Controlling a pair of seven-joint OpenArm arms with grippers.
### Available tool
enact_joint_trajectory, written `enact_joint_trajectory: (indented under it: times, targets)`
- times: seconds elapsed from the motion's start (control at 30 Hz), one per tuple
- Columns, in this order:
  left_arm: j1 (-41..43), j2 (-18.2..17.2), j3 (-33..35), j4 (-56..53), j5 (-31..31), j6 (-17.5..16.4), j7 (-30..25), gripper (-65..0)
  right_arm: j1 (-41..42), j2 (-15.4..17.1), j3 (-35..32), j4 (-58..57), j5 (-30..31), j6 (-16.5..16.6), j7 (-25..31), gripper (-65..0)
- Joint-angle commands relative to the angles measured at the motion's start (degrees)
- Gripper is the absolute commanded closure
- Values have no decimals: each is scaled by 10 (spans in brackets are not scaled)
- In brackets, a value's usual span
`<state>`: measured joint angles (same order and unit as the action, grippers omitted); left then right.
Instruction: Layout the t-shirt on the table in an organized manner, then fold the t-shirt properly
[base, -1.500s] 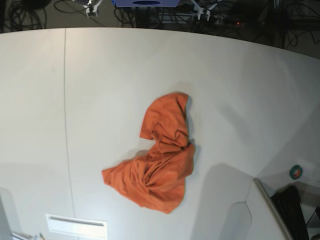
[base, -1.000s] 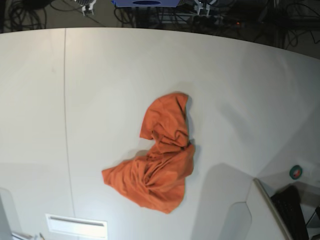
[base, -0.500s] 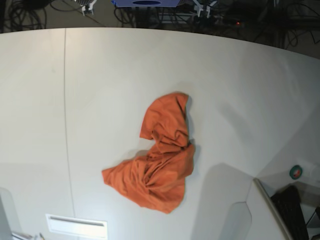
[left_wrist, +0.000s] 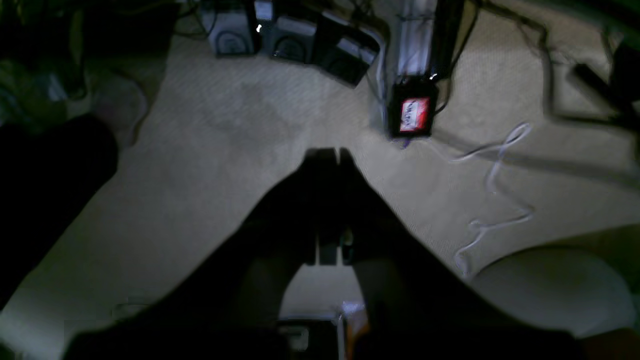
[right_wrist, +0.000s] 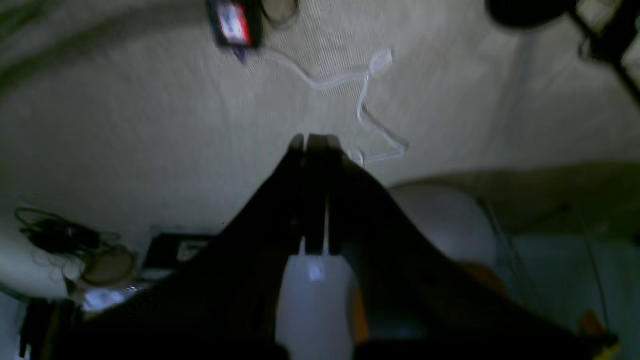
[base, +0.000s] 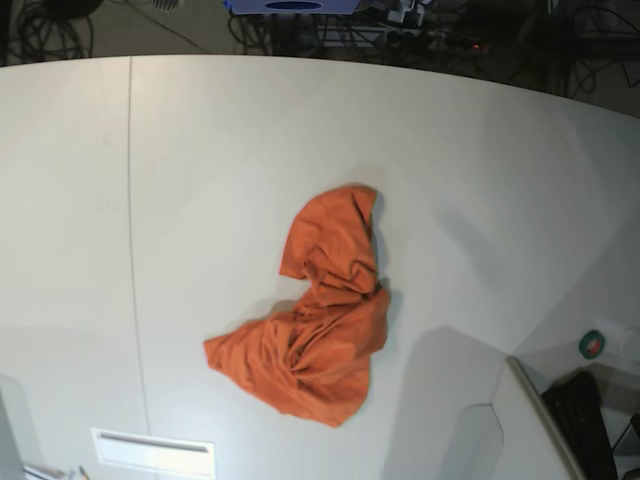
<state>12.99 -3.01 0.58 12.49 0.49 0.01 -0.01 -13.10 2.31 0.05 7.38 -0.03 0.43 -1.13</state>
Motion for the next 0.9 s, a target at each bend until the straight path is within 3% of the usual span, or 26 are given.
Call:
enact_joint_trajectory:
  times: [0.0, 0.1, 0.23, 0.33, 0.67, 0.87]
  targets:
    - [18, -12, 1, 11, 0, 2, -1, 0, -14, 7, 2, 16, 1, -5, -2, 0]
    - [67, -20, 1, 79, -3, -2, -3, 0, -71, 8, 2, 89, 2, -5, -3, 0]
    - [156, -34, -3, 217, -4, -47, 1, 0, -160, 4, 3, 208, 2, -5, -4, 0]
    - [217, -42, -5, 303, -4, -56, 1, 0, -220, 3, 3, 298, 2, -6, -12, 0]
    - [392, -86, -8, 580, -5, -55, -3, 0, -392, 4, 3, 681, 2, -6, -148, 0]
    - [474, -89, -62, 778, -6, -55, -3, 0, -445, 4, 3, 873, 1, -6, -206, 0]
